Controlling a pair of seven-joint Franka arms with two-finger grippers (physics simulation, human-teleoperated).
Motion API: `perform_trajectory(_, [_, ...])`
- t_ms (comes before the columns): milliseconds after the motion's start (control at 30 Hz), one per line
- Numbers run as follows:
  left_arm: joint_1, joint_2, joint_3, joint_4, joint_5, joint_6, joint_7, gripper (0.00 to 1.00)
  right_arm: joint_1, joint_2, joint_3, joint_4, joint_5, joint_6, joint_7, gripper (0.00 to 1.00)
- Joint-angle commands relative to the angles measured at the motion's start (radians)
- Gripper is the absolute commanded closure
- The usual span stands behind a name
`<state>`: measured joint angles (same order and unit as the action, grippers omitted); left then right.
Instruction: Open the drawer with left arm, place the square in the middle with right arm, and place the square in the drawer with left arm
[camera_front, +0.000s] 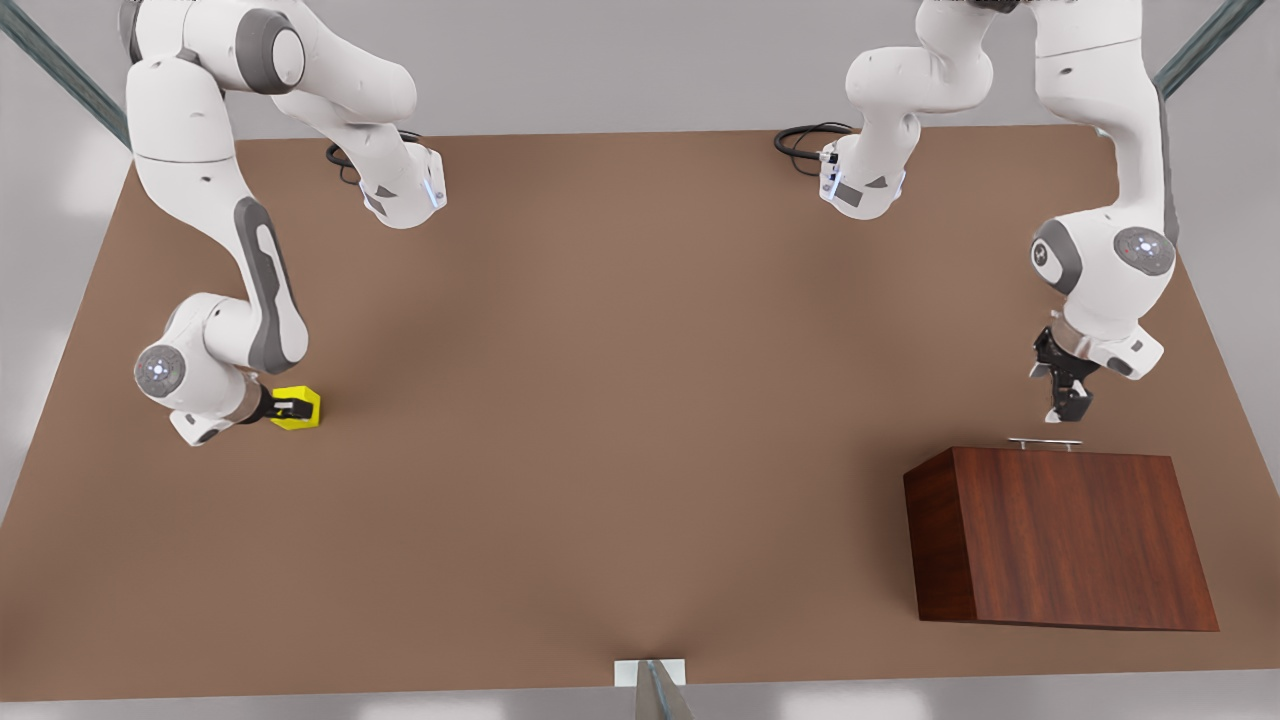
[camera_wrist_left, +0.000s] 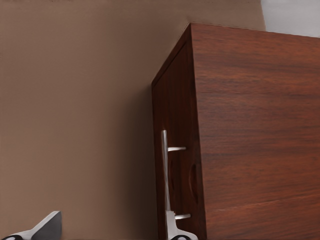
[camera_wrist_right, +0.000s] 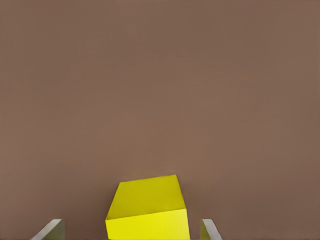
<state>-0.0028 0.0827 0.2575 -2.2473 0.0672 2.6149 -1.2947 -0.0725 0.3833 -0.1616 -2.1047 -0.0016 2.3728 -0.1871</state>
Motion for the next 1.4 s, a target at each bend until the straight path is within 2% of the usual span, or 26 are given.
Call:
perform_trajectory(0, [-0.006,0.005,0.0,0.0,0.0,0.004,0.002,0.0,-0.001,0.003,-0.001,-0.004,0.0,0.012,-0.003,0.0])
perform_trajectory(333, [0.009,0.117,0.006,0.069,0.002,0.05,0.012,0.0,-0.01,0.048,0.0,-0.078,0.0,0.134,-0.006,0.0])
perform_trajectory(667, [0.009,0.167,0.006,0.069,0.0,0.105,0.012,0.0,-0.026,0.071,0.0,-0.078,-0.001,0.152,-0.048,0.22])
perform_trajectory(1033, [0.006,0.197,0.006,0.074,0.003,0.094,0.012,0.0,-0.035,0.059,0.002,-0.078,-0.001,0.14,-0.077,0.25])
perform_trajectory(1367, [0.006,0.157,0.006,0.063,0.003,0.028,0.012,0.0,-0.033,0.043,0.011,-0.078,-0.001,0.134,-0.077,0.28])
